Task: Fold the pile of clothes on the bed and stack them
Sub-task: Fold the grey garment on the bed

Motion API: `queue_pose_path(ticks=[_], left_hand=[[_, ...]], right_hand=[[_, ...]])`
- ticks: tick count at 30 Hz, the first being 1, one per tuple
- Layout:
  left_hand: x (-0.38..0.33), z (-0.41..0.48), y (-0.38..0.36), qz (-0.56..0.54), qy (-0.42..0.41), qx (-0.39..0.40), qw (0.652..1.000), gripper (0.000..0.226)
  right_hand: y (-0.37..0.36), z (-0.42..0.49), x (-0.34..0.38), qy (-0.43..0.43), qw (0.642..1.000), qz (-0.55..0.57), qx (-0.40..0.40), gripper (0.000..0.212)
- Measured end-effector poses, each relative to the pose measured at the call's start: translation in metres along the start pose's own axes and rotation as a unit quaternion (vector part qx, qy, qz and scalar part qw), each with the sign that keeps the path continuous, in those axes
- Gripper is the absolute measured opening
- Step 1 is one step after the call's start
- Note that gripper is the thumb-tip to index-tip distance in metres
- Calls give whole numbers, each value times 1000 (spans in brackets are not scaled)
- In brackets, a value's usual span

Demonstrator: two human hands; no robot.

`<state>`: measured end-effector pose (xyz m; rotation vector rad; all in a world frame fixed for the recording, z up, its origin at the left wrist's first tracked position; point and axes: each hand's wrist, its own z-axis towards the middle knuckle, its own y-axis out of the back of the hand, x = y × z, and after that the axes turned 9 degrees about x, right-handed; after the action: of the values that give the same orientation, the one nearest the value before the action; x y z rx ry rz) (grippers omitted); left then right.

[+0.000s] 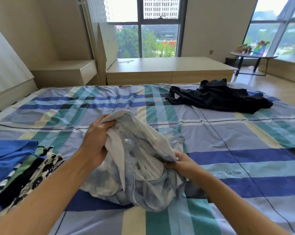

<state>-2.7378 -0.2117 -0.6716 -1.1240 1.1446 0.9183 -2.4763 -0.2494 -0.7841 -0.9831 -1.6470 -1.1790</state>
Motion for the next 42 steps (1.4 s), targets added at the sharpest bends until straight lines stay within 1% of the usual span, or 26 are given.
queue_pose_path(ticks=[1,4,7,9,10,13,15,16,17,18,19,20,22,23,24,25,26,28,29,30,32,33,36,38,40,42], left_hand=[[-13,5,3,31,-10,-4,999,22],[-64,21,10,141,-37,-18,989,15],[-119,33,9,238,-69,25,968,12],[-156,39,-2,251,-84,65,962,10],[-175,41,-11,263,-95,82,957,10],[-220,44,-40,322,-118,134,930,10],[-241,41,-57,383,-128,157,901,12],[-251,38,-65,417,-132,167,883,12],[-259,35,-70,447,-131,179,866,13],[-266,33,-73,480,-127,188,847,19],[-272,33,-72,532,-125,187,817,29],[-278,33,-68,604,-126,170,769,38],[-285,39,-52,743,-137,106,647,49],[-286,43,-42,783,-146,69,601,51],[-287,46,-32,802,-158,33,575,51],[-287,49,-21,805,-167,2,569,50],[-286,53,-10,797,-168,-23,580,48],[-284,60,10,768,-132,-50,625,45],[-284,62,18,744,-101,-54,659,39],[-285,63,25,705,-76,-52,704,29],[-287,61,32,599,-55,-37,798,11],[-290,58,31,545,-50,-27,837,10],[-297,46,13,385,-19,-3,923,11],[-301,37,0,298,-1,-11,954,11],[-306,30,-7,259,6,-13,966,13],[-308,26,-10,239,4,-15,971,18]], right_hand=[[4,0,8,-13,999,30,-6,15],[33,4,47,-34,994,43,-90,15],[76,9,107,-20,988,-27,-151,14],[94,3,154,21,984,-105,-140,6],[96,-1,177,48,986,-115,-111,13],[76,-11,227,120,987,-109,6,66],[52,-10,246,156,980,-119,44,79],[41,-7,252,178,976,-119,33,75],[35,-2,259,194,974,-117,8,63],[31,-1,269,212,970,-118,-27,42],[34,0,279,226,964,-120,-70,19],[39,-2,294,238,958,-119,-105,4],[61,-8,323,261,942,-136,-159,22],[72,-13,340,273,935,-153,-166,24],[83,-19,358,274,929,-183,-170,25],[93,-24,375,277,919,-217,-178,26],[104,-28,391,276,907,-251,-195,25],[126,-34,416,278,876,-313,-237,19],[138,-38,424,271,868,-332,-250,14],[149,-43,431,255,869,-341,-254,9],[170,-50,433,199,889,-348,-223,7],[177,-53,431,169,902,-348,-192,9],[181,-54,415,97,935,-316,-131,10],[177,-51,400,62,935,-318,-143,16],[171,-47,382,24,925,-343,-160,20],[170,-40,361,-3,935,-320,-151,22]])
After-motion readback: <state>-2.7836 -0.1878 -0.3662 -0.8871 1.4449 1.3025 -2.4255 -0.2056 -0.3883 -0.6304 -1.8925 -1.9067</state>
